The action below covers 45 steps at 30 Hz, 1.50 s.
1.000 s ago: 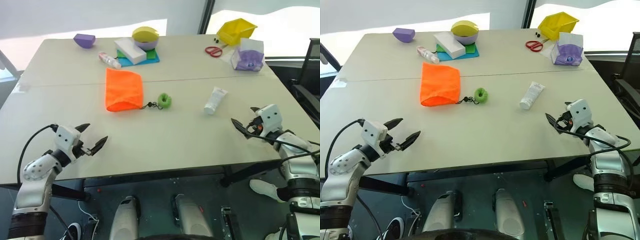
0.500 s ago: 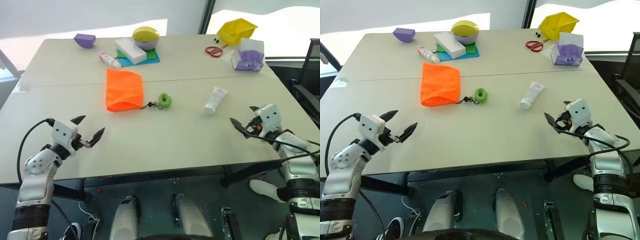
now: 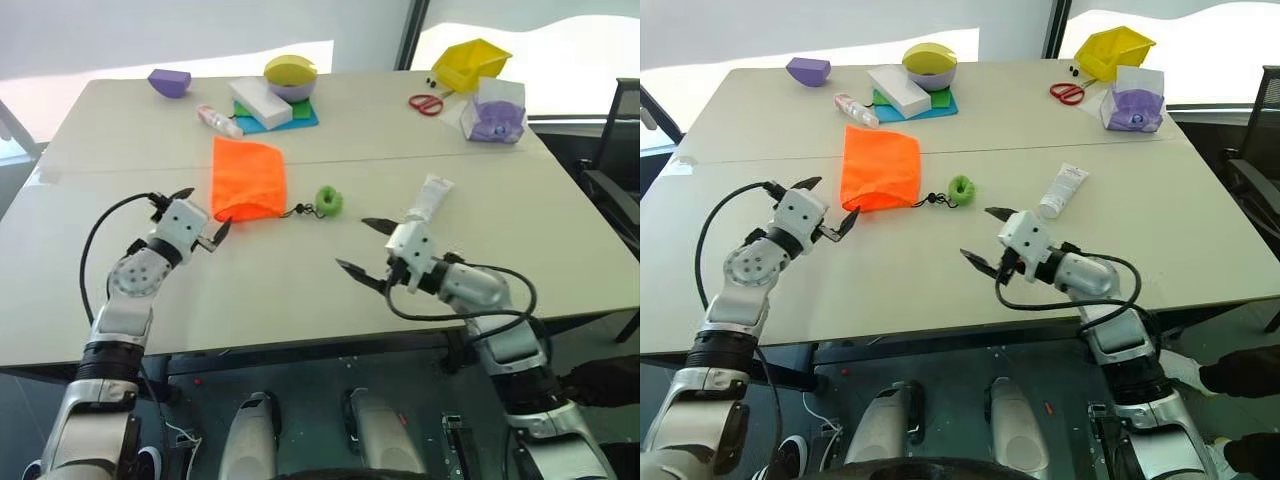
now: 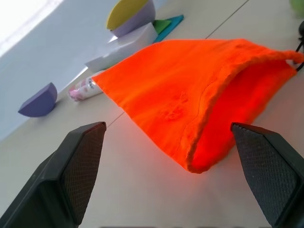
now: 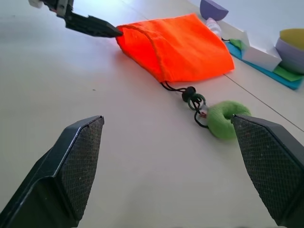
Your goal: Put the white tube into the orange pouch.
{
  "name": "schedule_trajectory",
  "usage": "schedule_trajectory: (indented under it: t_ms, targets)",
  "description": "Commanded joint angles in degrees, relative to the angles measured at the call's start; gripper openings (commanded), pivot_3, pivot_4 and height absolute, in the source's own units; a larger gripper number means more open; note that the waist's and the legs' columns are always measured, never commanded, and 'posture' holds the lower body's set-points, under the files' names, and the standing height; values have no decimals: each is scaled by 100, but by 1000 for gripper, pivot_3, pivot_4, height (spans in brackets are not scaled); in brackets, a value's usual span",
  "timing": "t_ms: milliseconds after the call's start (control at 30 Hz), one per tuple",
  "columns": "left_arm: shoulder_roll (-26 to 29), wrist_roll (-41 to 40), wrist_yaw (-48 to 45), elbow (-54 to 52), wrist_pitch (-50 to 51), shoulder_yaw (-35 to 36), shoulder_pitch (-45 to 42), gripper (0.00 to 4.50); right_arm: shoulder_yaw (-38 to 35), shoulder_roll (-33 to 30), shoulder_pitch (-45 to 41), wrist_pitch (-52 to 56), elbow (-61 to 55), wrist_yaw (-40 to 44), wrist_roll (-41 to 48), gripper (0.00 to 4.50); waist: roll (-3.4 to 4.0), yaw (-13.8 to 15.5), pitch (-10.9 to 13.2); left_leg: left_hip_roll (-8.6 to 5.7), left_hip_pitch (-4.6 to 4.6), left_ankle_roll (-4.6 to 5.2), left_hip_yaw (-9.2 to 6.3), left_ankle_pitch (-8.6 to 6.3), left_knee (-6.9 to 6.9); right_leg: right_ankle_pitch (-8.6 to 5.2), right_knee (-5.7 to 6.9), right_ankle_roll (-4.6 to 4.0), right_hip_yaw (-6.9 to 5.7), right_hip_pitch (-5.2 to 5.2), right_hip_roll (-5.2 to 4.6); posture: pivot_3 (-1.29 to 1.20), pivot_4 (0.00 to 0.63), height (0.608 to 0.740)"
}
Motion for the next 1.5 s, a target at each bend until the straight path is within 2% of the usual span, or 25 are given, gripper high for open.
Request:
schedule_trajectory:
  t_ms: [33, 300, 400, 633, 667, 1000, 1100, 1300, 1500]
  targets:
    - [-151, 331, 560, 626, -258, -158, -472, 4500, 198, 138, -69, -35, -219, -120, -181, 4475, 0, 34, 0, 0, 0, 0, 0, 0, 1, 0, 3, 0, -1, -1, 1, 0, 150, 740]
    - [-418, 484, 1062, 1772, -448, -328, -1280, 4500, 57, 31, -125, -48, -96, -161, -175, 4475, -1, 139, 0, 0, -3, 0, 1, 0, 1, -1, 7, 3, -1, -6, 4, 0, 150, 740]
    - [-430, 427, 1040, 1863, -567, -330, -1335, 3722, 31, 35, -136, -35, -91, -181, -185, 4500, -1, 128, 0, 0, -2, 0, 1, 0, 1, -1, 9, 4, -1, -5, 4, 0, 150, 740]
    - [-441, 340, 835, 1670, -525, -353, -1153, 216, 37, 59, -91, -43, -102, -212, -214, 4500, -1, 130, 0, 0, -2, 0, 1, 0, 0, -2, 11, 7, -1, -7, 5, 0, 150, 740]
    - [-431, 341, 812, 1594, -458, -352, -1103, 94, 38, 58, -92, -52, -97, -214, -226, 4500, -1, 127, 0, 0, -2, 0, 1, 0, 1, -2, 12, 7, -1, -6, 5, 0, 150, 740]
    - [-231, 238, 312, -269, 503, -280, -109, 94, -190, -65, -307, -200, 361, -436, -426, 4500, -1, 119, 0, 1, 0, 0, 1, 0, 0, -2, 13, 6, 0, -6, 3, 0, 150, 740]
    - [-171, 233, 306, -1111, 947, -165, 335, 94, -683, -146, -748, 363, 953, -1147, -600, 4500, 0, 89, 0, 1, 0, -1, 3, 0, 5, -1, 14, 4, 3, -6, 1, 0, 150, 740]
    - [-323, 302, 430, -2006, 1522, -184, 757, 94, -982, -162, -1051, 1140, 1041, -1899, -909, 4500, -1, 123, 0, 3, -1, 0, 2, 0, -9, -2, 13, 4, 1, -13, 0, 0, 150, 740]
    - [-406, 353, 548, -2145, 1633, -212, 871, 94, -1638, 367, -1444, 3287, 868, -3009, -734, 4500, -1, 107, 0, 2, -2, 0, 3, 0, -5, -2, 16, 4, 2, -14, 0, 0, 150, 740]
